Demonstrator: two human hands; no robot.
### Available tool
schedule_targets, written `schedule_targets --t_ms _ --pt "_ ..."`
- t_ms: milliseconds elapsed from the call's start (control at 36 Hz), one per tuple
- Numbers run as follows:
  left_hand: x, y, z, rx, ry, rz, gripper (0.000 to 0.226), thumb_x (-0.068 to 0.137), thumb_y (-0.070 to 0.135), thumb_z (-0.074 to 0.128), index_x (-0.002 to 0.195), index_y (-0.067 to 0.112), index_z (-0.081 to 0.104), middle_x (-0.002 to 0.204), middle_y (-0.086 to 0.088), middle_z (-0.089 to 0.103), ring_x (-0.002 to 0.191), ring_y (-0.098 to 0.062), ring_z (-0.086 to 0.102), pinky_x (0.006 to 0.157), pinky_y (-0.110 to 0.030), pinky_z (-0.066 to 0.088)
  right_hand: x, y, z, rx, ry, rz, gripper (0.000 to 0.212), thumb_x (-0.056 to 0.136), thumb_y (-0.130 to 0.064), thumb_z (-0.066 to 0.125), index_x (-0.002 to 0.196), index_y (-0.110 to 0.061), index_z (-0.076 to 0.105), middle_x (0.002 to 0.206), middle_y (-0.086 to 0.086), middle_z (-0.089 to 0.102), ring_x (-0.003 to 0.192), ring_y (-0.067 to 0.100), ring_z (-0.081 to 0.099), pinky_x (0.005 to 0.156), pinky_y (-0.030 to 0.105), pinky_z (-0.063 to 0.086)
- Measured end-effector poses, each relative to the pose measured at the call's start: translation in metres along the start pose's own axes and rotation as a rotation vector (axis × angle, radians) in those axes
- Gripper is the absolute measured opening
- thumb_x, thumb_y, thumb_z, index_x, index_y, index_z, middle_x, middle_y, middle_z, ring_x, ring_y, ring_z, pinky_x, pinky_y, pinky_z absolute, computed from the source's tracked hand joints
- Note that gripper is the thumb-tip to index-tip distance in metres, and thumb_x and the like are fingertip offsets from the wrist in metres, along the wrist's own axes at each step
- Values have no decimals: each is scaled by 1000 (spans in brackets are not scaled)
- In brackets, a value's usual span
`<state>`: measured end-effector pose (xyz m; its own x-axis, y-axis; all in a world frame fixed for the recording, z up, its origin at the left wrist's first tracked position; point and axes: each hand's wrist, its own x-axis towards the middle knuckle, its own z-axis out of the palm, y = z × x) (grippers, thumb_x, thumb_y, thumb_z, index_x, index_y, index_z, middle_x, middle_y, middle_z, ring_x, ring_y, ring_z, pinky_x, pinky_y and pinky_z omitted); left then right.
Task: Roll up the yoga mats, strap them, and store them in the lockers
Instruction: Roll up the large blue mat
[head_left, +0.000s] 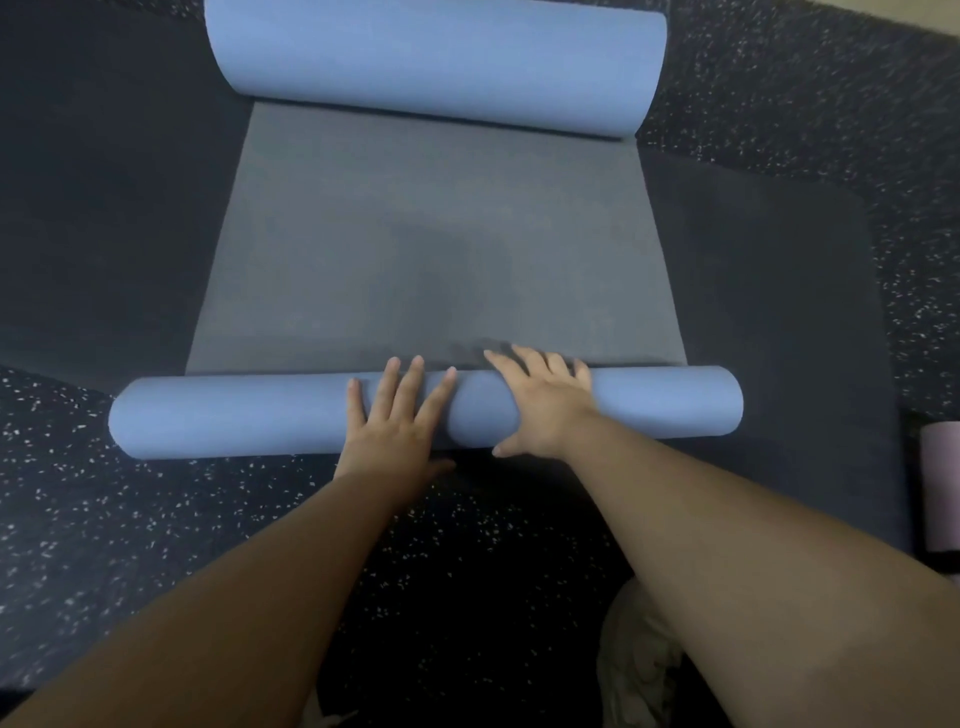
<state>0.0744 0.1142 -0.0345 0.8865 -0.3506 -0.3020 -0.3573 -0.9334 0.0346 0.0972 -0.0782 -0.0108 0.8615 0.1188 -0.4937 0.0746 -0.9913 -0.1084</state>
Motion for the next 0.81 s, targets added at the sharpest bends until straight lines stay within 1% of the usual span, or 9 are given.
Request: schedule_targets --t_ms 139,278,361,417,472,528,583,694,806 --pt "10 -2 -8 25 -59 -5 111 82 68 53 144 33 -32 160 -3 -20 147 -26 -20 114 -57 -6 5 3 -1 -20 76 -48 114 67 -65 75 154 -38 6 159 -3 16 143 19 18 115 45 14" --pt "22 -6 -11 39 -54 -13 116 77 70 58 146 33 -28 161 -1 -16 148 -25 -16 115 -57 -4 4 7 6 -44 207 -120 102 72 -66 69 153 -33 17 152 -9 30 138 16 28 112 36 15" --pt "30 -9 -13 30 -74 -11 120 75 70 62 147 33 -27 161 -2 -16 148 -25 -16 115 -57 -4 2 5 15 -66 311 -129 100 69 -60 76 151 -22 33 148 -2 41 135 21 38 115 44 18" --pt "37 -11 -16 16 -85 -9 122 73 69 65 148 33 -25 161 -2 -15 148 -25 -15 115 -57 -3 2 5 25 -85 453 -115 99 53 -54 87 138 -14 53 133 5 57 122 25 55 108 52 34" --pt "45 -14 -20 -1 -94 -12 124 71 69 67 149 34 -22 161 -2 -13 148 -24 -14 115 -57 -2 2 2 35 -78 542 -99 95 48 -48 90 130 -12 60 127 8 62 116 27 60 101 55 41" --pt "52 -15 -23 -6 -101 -15 125 69 68 69 149 35 -20 161 -2 -12 148 -24 -13 115 -57 0 0 -5 44 -81 596 -81 91 55 -43 89 134 -13 53 132 10 59 123 29 55 103 57 38" --pt "55 -16 -25 -8 -107 -13 124 68 67 71 150 35 -18 162 -2 -11 148 -24 -12 115 -57 1 -2 -12 50 -79 614 -51 94 63 -45 84 140 -14 40 139 13 54 132 31 44 109 58 26" --pt "59 -17 -28 -6 -89 -16 123 67 68 69 150 36 -15 162 -1 -9 149 -24 -10 115 -57 3 1 -18 44 -55 439 4 117 53 -54 85 148 -11 32 150 15 42 140 33 32 113 59 14" --pt "59 -21 -26 53 11 7 114 69 73 63 152 36 -6 161 -3 -2 149 -25 -2 115 -57 4 5 -12 22 -34 195 -31 113 82 -51 68 154 -20 -13 163 3 -11 149 26 -14 114 55 -12"
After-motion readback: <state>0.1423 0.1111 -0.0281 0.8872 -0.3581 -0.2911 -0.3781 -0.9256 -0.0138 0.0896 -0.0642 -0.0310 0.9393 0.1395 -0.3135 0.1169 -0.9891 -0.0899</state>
